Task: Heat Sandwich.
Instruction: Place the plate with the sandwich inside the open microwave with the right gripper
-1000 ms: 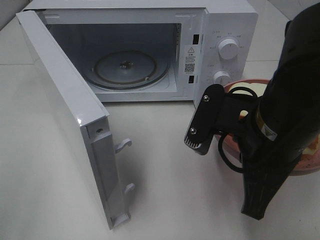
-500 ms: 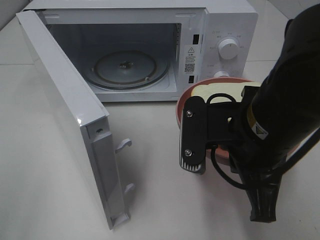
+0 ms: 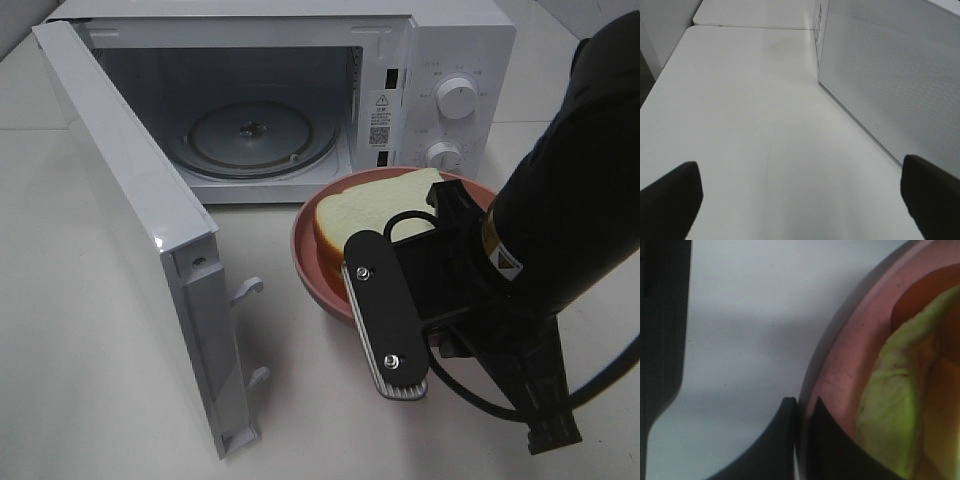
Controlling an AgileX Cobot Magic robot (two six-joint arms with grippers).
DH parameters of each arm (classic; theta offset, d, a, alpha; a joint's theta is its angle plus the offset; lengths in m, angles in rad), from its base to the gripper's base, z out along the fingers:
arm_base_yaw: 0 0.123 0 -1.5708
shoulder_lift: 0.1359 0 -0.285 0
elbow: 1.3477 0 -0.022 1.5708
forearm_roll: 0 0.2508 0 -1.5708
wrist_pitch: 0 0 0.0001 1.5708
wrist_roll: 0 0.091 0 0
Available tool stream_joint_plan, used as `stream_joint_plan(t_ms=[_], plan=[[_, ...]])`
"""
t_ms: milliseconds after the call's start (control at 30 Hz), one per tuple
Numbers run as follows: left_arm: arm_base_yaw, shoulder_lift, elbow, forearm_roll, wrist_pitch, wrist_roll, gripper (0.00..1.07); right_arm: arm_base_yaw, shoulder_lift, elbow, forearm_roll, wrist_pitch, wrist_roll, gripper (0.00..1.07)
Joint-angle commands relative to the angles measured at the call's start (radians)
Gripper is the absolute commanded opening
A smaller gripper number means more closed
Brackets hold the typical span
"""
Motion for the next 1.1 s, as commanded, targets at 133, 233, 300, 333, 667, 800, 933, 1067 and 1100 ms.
stream_joint_plan(t_ms=[133,233,300,333,667,800,933,1067,1100], plan=[[-0.004,-0.029,0.002,-0.001,-0.003,-0.005,1.01,0.004,-0.011,0.0,0.002,-0.036,-0.215,0.02],[-0.004,-0.029,0.002,-0.001,-0.003,-0.005,1.01,0.004,-0.011,0.0,0.037,-0.036,-0.272,0.02],[-0.004,-0.029,0.002,-0.001,-0.003,-0.005,1.01,0.004,-0.011,0.0,0.041,-0.036,-0.287,0.03],[-0.004,-0.029,0.002,-0.001,-0.003,-0.005,1.01,0.004,-0.011,0.0,0.03,-0.039,-0.287,0.03],[-0.004,-0.029,0.002,-0.001,-0.003,-0.005,1.01,-0.001,-0.011,0.0,0.031,-0.074,-0.274,0.04],[-0.004,-0.029,0.002,-0.001,-0.003,-0.005,1.01,-0.055,-0.009,0.0,0.075,-0.085,-0.398,0.04],[-0.004,-0.029,0.002,-0.001,-0.003,-0.005,1.01,-0.114,-0.009,0.0,0.139,-0.089,-0.562,0.04],[-0.004,-0.029,0.002,-0.001,-0.003,-0.005,1.01,-0.173,-0.009,0.0,0.206,-0.105,-0.713,0.04],[-0.004,-0.029,0.002,-0.001,-0.003,-0.005,1.01,-0.182,-0.009,0.0,0.218,-0.115,-0.745,0.04]])
